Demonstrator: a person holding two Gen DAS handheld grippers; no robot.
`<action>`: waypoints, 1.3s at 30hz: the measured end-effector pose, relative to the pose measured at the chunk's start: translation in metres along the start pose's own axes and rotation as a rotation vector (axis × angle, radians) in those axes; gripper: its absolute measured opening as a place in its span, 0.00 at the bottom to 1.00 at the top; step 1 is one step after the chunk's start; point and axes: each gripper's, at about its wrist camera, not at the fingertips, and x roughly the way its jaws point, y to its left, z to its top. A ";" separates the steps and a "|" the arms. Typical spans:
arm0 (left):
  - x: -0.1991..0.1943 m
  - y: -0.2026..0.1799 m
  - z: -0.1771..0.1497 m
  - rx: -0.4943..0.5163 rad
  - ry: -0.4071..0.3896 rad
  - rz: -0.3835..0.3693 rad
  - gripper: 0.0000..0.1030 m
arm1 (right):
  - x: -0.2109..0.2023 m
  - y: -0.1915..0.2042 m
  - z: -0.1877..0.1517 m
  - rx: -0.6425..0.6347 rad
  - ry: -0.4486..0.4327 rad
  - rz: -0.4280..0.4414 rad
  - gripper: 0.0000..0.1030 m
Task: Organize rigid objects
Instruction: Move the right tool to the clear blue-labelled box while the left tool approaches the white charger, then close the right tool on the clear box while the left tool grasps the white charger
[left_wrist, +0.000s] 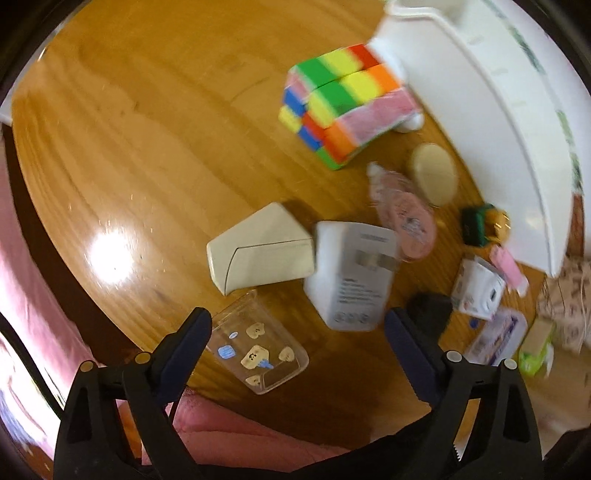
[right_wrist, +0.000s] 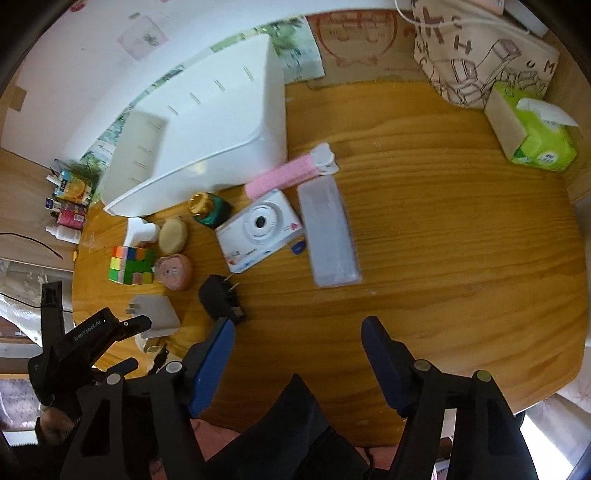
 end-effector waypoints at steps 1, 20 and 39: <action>0.002 0.003 0.000 -0.022 0.007 -0.011 0.92 | 0.002 -0.004 0.004 0.004 0.009 0.001 0.68; 0.004 0.035 -0.015 -0.138 -0.032 -0.071 0.83 | 0.054 -0.020 0.041 0.039 0.166 0.052 0.51; -0.027 0.015 0.006 -0.047 -0.198 -0.129 0.38 | 0.062 -0.021 0.051 0.037 0.135 0.057 0.38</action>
